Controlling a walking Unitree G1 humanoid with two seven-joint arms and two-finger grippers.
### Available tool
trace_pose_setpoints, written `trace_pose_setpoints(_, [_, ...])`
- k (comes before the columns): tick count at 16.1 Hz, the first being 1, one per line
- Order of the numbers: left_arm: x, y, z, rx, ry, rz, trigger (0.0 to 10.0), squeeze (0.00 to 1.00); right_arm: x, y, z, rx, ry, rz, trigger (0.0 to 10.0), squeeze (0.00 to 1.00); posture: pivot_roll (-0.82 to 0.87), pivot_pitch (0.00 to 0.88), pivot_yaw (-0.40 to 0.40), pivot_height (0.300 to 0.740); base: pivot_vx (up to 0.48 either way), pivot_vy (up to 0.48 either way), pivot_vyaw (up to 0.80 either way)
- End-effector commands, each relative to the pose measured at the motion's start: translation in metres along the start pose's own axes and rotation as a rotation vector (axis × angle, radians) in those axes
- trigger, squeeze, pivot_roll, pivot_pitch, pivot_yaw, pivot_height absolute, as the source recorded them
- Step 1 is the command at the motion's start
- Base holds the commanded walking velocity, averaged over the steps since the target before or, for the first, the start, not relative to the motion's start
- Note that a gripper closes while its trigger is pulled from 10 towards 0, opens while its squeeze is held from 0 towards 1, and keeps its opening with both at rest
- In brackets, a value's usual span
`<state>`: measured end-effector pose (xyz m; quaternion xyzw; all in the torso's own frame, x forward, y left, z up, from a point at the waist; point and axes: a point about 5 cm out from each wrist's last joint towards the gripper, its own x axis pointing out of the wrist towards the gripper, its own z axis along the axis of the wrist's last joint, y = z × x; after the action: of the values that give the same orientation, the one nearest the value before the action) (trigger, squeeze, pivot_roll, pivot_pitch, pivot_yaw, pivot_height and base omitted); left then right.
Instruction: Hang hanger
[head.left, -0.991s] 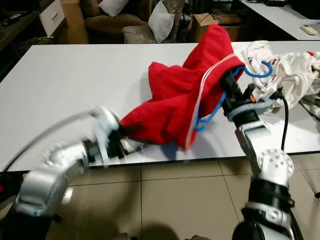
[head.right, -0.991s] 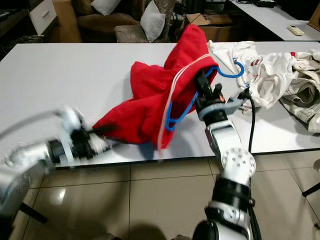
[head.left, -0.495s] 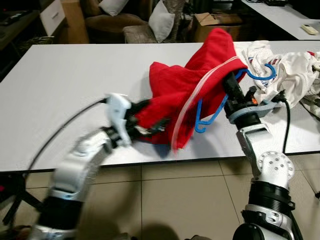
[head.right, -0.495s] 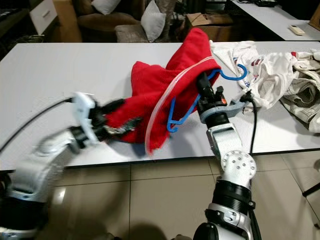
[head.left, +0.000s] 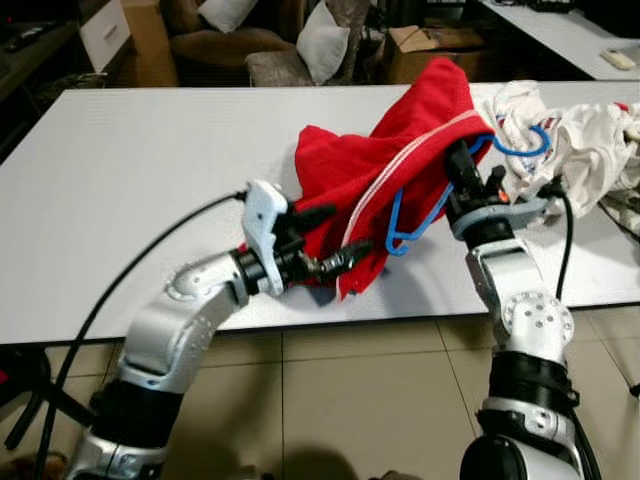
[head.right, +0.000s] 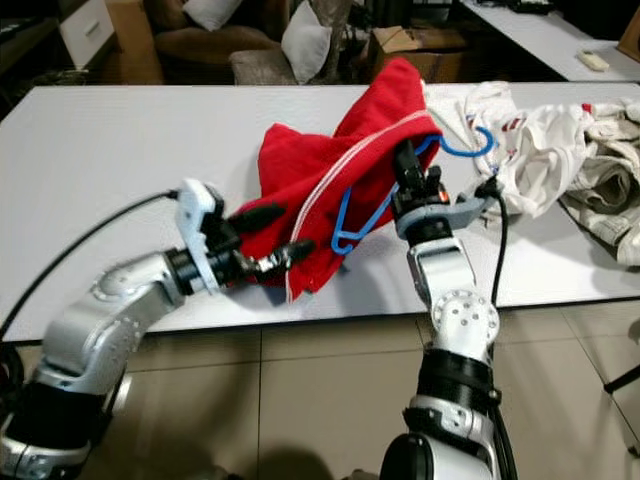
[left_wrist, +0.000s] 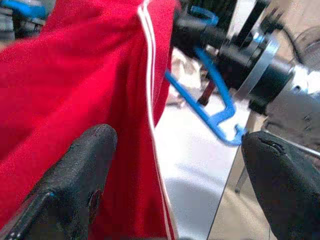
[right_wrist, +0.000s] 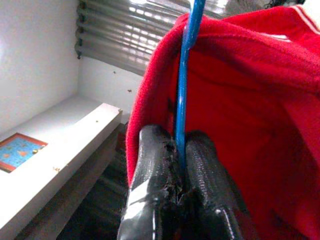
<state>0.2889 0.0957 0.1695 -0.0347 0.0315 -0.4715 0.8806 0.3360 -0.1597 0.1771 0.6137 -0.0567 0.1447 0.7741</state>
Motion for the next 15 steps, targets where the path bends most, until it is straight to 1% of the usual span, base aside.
trace_pose_setpoints(1, [0.006, -0.001, 0.001, 0.047, 0.04, 0.012, 10.0, 1.0, 0.007, 0.011, 0.001, -0.01, -0.009, 0.045, 10.0, 0.0, -0.13, 0.0, 0.019, 0.74, 0.0, 0.0, 0.0])
trace_pose_setpoints(2, [0.008, 0.002, -0.004, 0.099, 0.093, 0.046, 10.0, 1.0, 0.009, 0.012, 0.0, -0.01, -0.009, 0.049, 10.0, 0.0, -0.13, 0.0, 0.019, 0.74, 0.0, 0.0, 0.0])
trace_pose_setpoints(3, [0.009, 0.002, -0.005, 0.077, 0.082, 0.046, 10.0, 0.71, 0.009, 0.012, 0.0, -0.01, -0.01, 0.051, 10.0, 0.0, -0.13, 0.0, 0.02, 0.74, 0.0, 0.0, 0.0])
trace_pose_setpoints(4, [0.01, 0.0, -0.003, 0.051, 0.059, 0.033, 4.6, 0.22, 0.01, 0.012, 0.0, -0.01, -0.01, 0.051, 10.0, 0.0, -0.13, 0.0, 0.02, 0.74, 0.0, 0.0, 0.0])
trace_pose_setpoints(5, [0.011, -0.001, 0.0, 0.008, 0.024, 0.019, 2.3, 0.0, 0.01, 0.012, 0.0, -0.009, -0.01, 0.051, 10.0, 0.0, -0.13, 0.0, 0.02, 0.74, 0.0, 0.0, 0.0])
trace_pose_setpoints(6, [0.011, -0.004, 0.002, -0.037, -0.003, -0.005, 0.0, 0.0, 0.01, 0.012, 0.0, -0.011, -0.011, 0.05, 10.0, 0.0, -0.13, 0.0, 0.02, 0.74, 0.0, 0.0, 0.0])
trace_pose_setpoints(7, [0.011, -0.006, 0.002, -0.047, -0.005, -0.018, 0.0, 0.0, 0.01, 0.011, 0.0, -0.016, -0.011, 0.047, 10.0, 0.0, -0.13, 0.0, 0.02, 0.74, 0.0, 0.0, 0.0])
trace_pose_setpoints(8, [0.012, -0.006, 0.0, -0.039, 0.006, -0.015, 0.0, 0.0, 0.01, 0.011, 0.0, -0.018, -0.011, 0.046, 10.0, 0.0, -0.13, 0.0, 0.021, 0.74, 0.0, 0.0, 0.0])
trace_pose_setpoints(9, [0.013, -0.003, -0.006, -0.012, 0.048, 0.017, 0.0, 0.0, 0.01, 0.011, -0.001, -0.021, -0.011, 0.046, 10.0, 0.0, -0.13, 0.0, 0.022, 0.74, 0.0, 0.0, 0.0])
trace_pose_setpoints(10, [0.013, -0.003, -0.007, -0.008, 0.056, 0.024, 0.0, 0.0, 0.011, 0.011, -0.001, -0.022, -0.011, 0.046, 10.0, 0.0, -0.13, 0.0, 0.023, 0.74, 0.0, 0.0, 0.0])
trace_pose_setpoints(12, [0.014, 0.0, -0.011, 0.032, 0.098, 0.041, 0.0, 0.0, 0.012, 0.012, -0.002, -0.022, -0.012, 0.048, 10.0, 0.0, -0.14, 0.0, 0.024, 0.74, 0.0, 0.0, 0.0])
trace_pose_setpoints(15, [0.015, 0.003, -0.009, 0.017, 0.08, 0.063, 0.0, 0.0, 0.012, 0.013, -0.002, -0.025, -0.011, 0.054, 10.0, 0.0, -0.14, 0.0, 0.026, 0.74, 0.0, 0.0, 0.0])
